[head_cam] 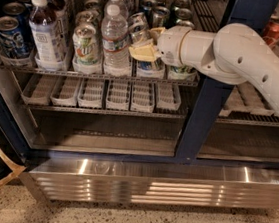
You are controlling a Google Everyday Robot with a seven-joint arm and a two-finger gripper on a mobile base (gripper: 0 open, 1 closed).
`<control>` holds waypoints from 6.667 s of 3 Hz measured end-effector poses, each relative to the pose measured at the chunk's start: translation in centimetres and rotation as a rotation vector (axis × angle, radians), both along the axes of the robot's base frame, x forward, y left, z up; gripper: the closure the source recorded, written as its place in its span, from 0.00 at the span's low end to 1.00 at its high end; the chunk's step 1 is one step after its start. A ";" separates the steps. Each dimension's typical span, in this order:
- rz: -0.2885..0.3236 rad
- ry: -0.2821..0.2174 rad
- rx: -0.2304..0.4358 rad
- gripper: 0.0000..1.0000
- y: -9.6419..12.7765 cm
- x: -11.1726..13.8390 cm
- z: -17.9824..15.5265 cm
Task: Pick redbull can from top shelf of fridge
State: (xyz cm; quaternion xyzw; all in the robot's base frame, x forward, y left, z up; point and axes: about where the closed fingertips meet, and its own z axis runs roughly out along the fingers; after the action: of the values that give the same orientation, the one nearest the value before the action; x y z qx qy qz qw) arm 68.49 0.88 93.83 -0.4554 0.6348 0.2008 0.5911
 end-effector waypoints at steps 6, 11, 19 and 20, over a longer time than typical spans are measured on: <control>-0.015 -0.041 0.000 1.00 -0.3 -0.2 0.5; -0.029 -0.071 0.006 1.00 -1.1 -0.5 0.8; -0.053 -0.126 0.019 1.00 -2.0 -1.4 2.1; -0.057 -0.135 0.020 1.00 -2.2 -1.6 2.4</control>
Offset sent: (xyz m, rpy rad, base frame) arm -0.3799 -0.1025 0.3207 0.0616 -1.2068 -0.5860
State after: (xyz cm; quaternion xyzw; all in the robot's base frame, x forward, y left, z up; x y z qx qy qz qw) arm 66.87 -1.28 96.21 -0.4438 0.6041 0.1588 0.6426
